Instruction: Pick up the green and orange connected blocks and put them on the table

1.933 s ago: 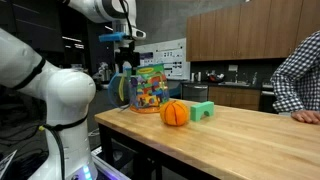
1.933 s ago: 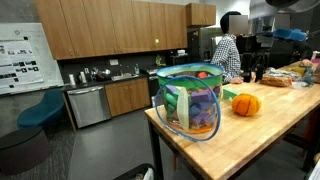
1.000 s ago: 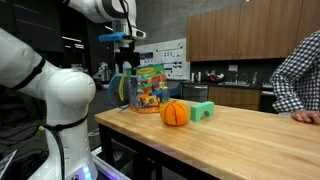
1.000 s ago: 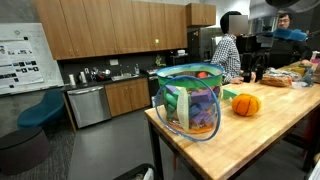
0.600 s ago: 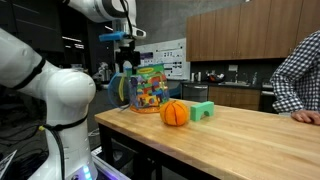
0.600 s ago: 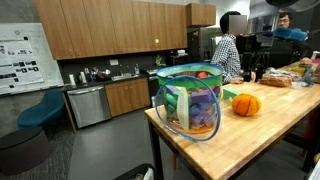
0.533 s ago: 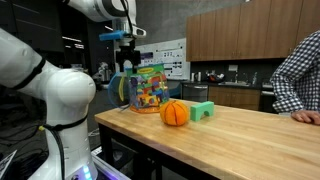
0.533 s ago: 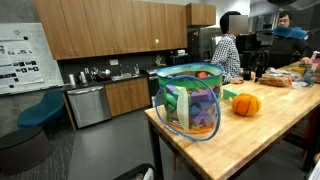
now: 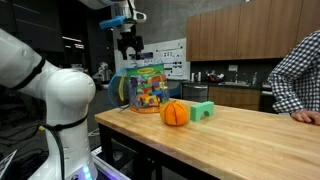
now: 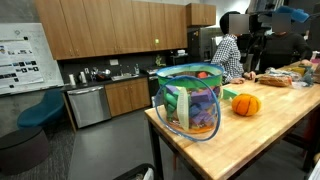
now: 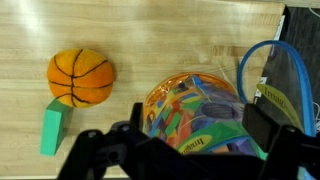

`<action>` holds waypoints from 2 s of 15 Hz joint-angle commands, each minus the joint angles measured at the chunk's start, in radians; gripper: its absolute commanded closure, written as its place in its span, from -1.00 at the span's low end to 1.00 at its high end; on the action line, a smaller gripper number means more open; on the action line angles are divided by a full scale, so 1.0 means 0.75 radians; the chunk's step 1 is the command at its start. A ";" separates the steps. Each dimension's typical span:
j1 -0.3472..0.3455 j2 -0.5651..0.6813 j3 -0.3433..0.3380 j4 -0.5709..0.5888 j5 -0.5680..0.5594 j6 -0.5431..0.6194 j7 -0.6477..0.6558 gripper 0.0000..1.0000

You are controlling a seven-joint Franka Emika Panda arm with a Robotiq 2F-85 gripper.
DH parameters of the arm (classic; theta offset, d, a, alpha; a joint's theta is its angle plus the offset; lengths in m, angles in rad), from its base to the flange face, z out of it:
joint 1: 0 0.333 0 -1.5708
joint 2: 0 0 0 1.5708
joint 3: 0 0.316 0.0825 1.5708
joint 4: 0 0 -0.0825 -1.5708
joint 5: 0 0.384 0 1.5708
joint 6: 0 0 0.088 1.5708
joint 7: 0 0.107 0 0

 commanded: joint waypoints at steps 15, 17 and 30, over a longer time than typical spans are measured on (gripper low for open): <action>0.032 0.399 0.042 0.713 -0.178 -0.054 -0.131 -1.00; 0.040 0.460 0.075 0.783 -0.195 -0.059 -0.132 -1.00; 0.138 0.736 0.230 0.977 -0.280 -0.089 -0.147 -1.00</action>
